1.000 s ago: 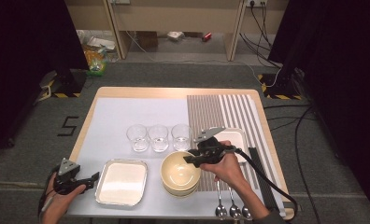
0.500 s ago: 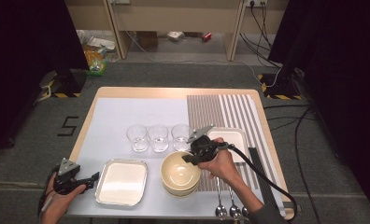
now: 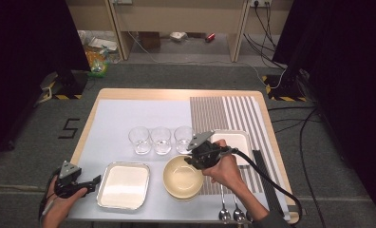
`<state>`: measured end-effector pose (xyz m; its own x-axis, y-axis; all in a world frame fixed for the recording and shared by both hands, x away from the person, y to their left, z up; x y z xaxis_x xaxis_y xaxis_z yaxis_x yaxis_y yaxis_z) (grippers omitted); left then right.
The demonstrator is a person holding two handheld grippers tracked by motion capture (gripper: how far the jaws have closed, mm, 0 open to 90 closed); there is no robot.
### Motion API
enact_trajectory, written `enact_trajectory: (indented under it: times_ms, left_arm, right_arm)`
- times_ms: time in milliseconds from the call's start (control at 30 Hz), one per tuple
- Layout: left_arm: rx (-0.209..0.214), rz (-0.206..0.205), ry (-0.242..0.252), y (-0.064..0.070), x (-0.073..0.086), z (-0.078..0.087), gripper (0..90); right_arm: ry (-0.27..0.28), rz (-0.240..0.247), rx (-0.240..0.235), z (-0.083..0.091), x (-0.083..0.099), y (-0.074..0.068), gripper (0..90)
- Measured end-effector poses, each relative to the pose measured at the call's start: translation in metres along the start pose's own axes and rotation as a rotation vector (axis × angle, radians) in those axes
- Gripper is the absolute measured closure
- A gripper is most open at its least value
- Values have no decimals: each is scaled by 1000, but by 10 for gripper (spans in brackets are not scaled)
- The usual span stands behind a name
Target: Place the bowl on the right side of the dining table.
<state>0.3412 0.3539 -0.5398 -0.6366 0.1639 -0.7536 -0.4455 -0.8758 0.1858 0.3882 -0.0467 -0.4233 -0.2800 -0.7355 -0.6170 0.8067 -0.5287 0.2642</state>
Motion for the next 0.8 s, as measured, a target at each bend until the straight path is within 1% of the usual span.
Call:
enact_trajectory:
  times_ms: [33, 67, 100, 167, 200, 233, 267, 333, 367, 400, 433, 467, 567, 600, 700, 733, 767, 800]
  left_arm:
    - [3, 1, -7, 0, 0, 1, 149]
    - [-2, -1, 4, 0, 0, 0, 149]
    - [2, -1, -6, 0, 0, 1, 149]
    - [0, 0, -1, 0, 0, 0, 149]
    - [-1, 0, 1, 0, 0, 0, 149]
    - [2, -1, -5, 0, 0, 0, 149]
    - [2, -2, -11, 0, 0, 1, 149]
    - [3, -1, -8, 0, 0, 1, 149]
    - [1, -1, -5, 0, 0, 0, 149]
    - [0, -1, -3, 0, 0, 0, 149]
    - [0, -1, -4, 0, 0, 0, 149]
    - [3, -1, -9, 0, 0, 1, 149]
    - [-1, -1, 0, 0, 0, 0, 149]
    - [2, -1, -8, 0, 0, 1, 149]
    - [1, -1, -4, 0, 0, 0, 149]
    - [4, 0, -9, 0, 0, 1, 149]
    - [-1, -2, -1, 0, 0, 0, 149]
    - [0, -3, -7, 0, 0, 1, 149]
  right_arm:
    - [2, 9, 4, 0, -1, -1, 836]
    - [1, 18, 9, 1, -1, -1, 836]
    - [5, 21, 17, 2, -1, -2, 836]
    - [10, 29, 35, 3, -2, -3, 836]
    - [12, 32, 34, 4, -2, -3, 834]
    - [24, 31, 48, 6, -4, -3, 836]
    - [32, 40, 66, 8, -4, -2, 835]
    - [44, 39, 84, 13, -8, 1, 836]
    - [57, 21, 79, 16, -9, 4, 836]
    - [54, 17, 86, 17, -9, 6, 836]
    - [52, 24, 94, 16, -9, 7, 836]
    - [44, 21, 87, 16, -8, 6, 835]
    - [26, 36, 80, 10, -6, 2, 836]
    - [27, 37, 79, 10, -6, 2, 836]
    - [29, 31, 75, 10, -6, 3, 836]
    - [26, 27, 73, 10, -6, 3, 835]
    - [25, 24, 72, 10, -6, 3, 834]
    - [25, 26, 67, 10, -6, 3, 832]
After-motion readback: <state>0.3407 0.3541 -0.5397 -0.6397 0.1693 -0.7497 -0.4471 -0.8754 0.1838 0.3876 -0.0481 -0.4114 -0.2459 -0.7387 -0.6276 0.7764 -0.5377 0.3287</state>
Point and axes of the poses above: each handheld gripper's, and its own axes: z roughly backward along the jaws, x roughly out of its underside, y roughly to its right, the point moved 5 cm from there along -z, roughly forward along the jaws, and after that the axes turned 14 degrees about x, right-handed, at the moved point
